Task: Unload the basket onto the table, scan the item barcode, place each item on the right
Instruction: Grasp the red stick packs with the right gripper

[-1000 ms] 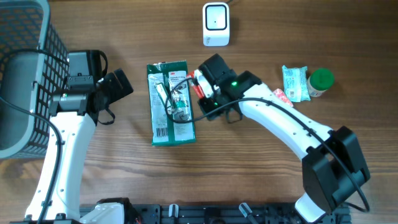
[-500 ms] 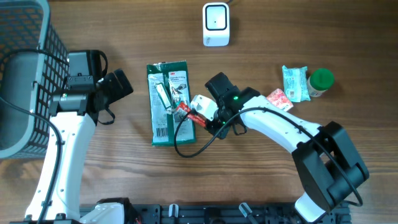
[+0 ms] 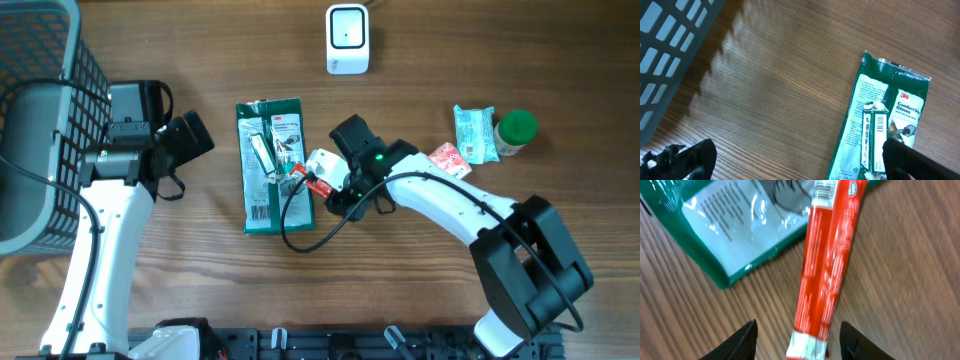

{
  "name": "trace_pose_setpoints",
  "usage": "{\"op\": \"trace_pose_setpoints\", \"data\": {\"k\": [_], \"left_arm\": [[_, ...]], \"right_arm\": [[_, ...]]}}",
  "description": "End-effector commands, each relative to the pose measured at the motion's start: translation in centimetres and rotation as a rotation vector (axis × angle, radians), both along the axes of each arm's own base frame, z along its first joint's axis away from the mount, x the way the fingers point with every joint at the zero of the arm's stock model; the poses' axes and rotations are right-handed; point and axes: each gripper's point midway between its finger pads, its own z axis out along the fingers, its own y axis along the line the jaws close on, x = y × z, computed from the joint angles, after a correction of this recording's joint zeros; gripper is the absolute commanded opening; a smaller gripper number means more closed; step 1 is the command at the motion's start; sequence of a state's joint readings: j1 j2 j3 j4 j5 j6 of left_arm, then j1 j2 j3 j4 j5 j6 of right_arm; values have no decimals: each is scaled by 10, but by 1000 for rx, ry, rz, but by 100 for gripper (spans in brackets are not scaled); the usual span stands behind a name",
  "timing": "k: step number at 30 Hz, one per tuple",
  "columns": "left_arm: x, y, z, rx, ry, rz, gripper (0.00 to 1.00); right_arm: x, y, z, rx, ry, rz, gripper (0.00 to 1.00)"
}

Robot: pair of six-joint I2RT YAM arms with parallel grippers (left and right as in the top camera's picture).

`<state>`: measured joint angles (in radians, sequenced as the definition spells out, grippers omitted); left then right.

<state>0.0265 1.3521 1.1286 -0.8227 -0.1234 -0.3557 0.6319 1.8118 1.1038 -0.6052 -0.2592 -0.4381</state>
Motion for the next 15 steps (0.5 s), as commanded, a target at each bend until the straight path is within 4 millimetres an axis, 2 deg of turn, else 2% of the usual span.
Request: {"op": "trace_pose_setpoints", "data": {"k": [1, 5, 10, 12, 15], "left_arm": [[1, 3, 2, 14, -3, 0, 100], [1, 3, 2, 13, -3, -1, 100], [1, 3, 2, 13, -4, 0, 100], [1, 3, 2, 13, -4, 0, 100], [1, 3, 2, 13, -4, 0, 100]], "right_arm": [[13, -9, 6, -22, 20, -112, 51], [12, -20, 3, -27, 69, -154, 51], [10, -18, 0, -14, 91, -152, 50], [12, -16, -3, -9, 90, -155, 45], [9, -16, -9, -14, 109, -153, 43]]}}
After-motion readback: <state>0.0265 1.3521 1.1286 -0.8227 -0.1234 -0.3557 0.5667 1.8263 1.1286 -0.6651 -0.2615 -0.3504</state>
